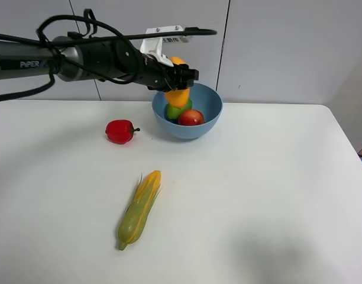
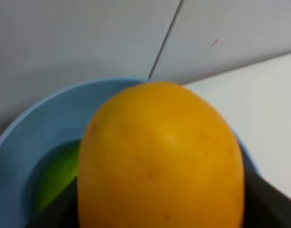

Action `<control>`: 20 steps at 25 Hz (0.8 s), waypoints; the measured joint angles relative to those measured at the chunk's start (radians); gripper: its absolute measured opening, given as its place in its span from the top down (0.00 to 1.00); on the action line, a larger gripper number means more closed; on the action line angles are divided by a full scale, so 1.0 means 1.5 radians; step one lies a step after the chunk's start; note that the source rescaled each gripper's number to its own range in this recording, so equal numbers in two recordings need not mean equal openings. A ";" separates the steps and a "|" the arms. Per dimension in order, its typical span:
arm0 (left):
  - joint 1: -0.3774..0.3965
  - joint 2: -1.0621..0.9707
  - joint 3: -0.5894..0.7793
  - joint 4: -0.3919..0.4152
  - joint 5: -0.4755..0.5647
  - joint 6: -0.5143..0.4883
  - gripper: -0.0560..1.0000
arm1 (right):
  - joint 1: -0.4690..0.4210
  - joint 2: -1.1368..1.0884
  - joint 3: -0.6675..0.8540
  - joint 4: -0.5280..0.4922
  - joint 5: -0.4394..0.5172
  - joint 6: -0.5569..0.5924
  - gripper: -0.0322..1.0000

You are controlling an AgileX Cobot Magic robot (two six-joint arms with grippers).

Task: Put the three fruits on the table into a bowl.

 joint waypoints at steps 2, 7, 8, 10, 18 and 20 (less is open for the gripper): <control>-0.004 0.013 -0.011 0.000 -0.016 0.003 0.93 | 0.000 0.000 0.000 0.000 0.000 0.000 0.01; -0.005 0.013 -0.015 -0.001 -0.029 0.001 0.17 | 0.000 0.000 0.000 0.000 0.000 0.000 0.01; -0.005 0.008 -0.015 -0.001 -0.029 0.001 0.09 | 0.000 0.000 0.000 0.000 0.000 0.000 0.01; -0.005 -0.006 -0.015 -0.002 -0.029 0.001 0.02 | 0.000 0.000 0.000 0.000 0.000 0.000 0.01; 0.024 -0.206 -0.016 0.075 0.017 0.029 0.00 | 0.000 0.000 0.000 0.000 0.000 0.000 0.01; 0.052 -0.277 -0.017 0.120 0.061 0.040 0.00 | 0.000 0.000 0.000 0.000 0.000 0.000 0.01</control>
